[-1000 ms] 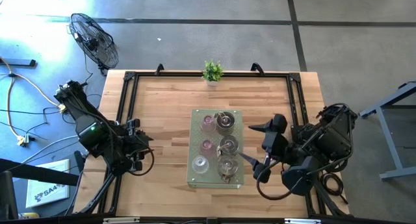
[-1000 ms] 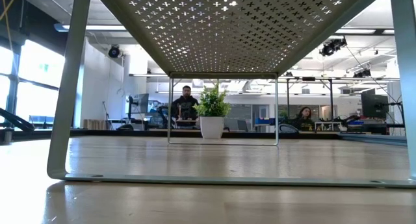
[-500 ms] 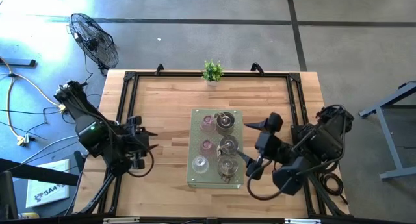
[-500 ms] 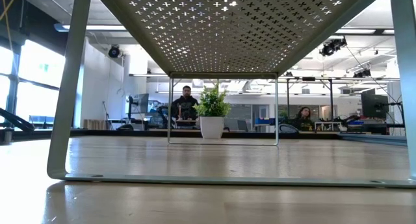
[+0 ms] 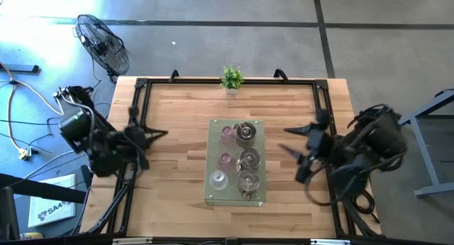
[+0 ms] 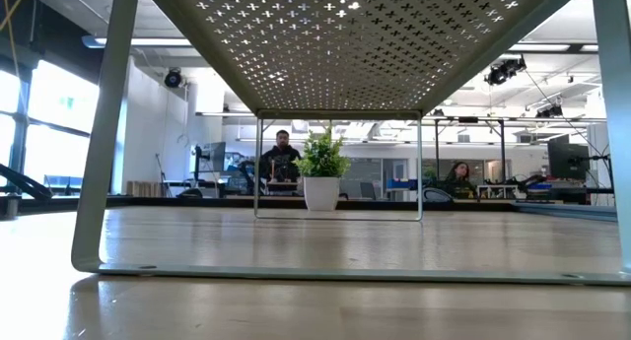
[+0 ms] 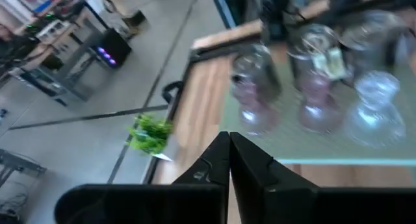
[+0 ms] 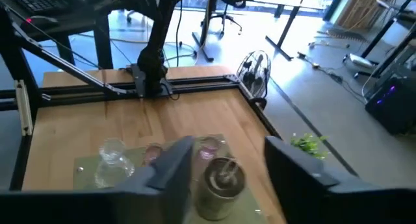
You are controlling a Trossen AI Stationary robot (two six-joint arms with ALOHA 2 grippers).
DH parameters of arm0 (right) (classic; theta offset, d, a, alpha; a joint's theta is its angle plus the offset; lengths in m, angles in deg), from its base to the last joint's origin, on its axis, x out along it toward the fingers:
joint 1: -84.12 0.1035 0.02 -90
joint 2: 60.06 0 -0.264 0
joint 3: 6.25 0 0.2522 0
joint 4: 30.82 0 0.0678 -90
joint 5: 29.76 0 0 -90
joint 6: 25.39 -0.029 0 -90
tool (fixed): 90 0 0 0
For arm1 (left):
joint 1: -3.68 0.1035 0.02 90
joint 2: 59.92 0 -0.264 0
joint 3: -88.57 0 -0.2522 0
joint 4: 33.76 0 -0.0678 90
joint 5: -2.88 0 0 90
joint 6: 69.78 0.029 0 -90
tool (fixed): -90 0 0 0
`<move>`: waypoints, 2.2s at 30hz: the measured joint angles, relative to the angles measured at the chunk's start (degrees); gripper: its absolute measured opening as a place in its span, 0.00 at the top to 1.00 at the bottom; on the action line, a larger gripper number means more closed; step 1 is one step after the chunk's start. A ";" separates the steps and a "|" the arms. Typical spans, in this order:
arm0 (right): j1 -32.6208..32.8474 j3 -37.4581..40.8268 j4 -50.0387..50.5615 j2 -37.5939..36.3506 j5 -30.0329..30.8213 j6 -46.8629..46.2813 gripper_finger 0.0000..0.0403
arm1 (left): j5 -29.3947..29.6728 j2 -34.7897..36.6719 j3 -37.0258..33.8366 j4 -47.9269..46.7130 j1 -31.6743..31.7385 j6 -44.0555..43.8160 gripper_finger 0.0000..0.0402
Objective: Pick & Place candle stick holders
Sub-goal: Return to Home Position
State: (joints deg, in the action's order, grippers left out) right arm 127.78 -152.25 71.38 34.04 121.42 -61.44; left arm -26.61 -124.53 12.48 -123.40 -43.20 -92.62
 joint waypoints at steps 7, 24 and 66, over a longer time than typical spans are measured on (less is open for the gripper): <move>5.69 -0.02 1.56 -5.97 2.54 6.36 0.97 | 4.51 8.97 0.49 -3.10 0.01 -3.11 1.00; 15.72 17.34 1.55 -28.96 8.62 6.16 0.99 | 6.00 37.57 -28.59 3.50 -0.01 -10.38 1.00; 23.14 114.87 -80.80 -89.10 3.96 35.31 1.00 | -25.20 64.23 -81.73 64.98 -0.01 21.41 1.00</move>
State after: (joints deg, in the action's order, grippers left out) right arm 150.92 -37.38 -9.42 -55.07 125.38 -26.13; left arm -51.82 -60.30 -69.26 -58.42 -43.21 -71.21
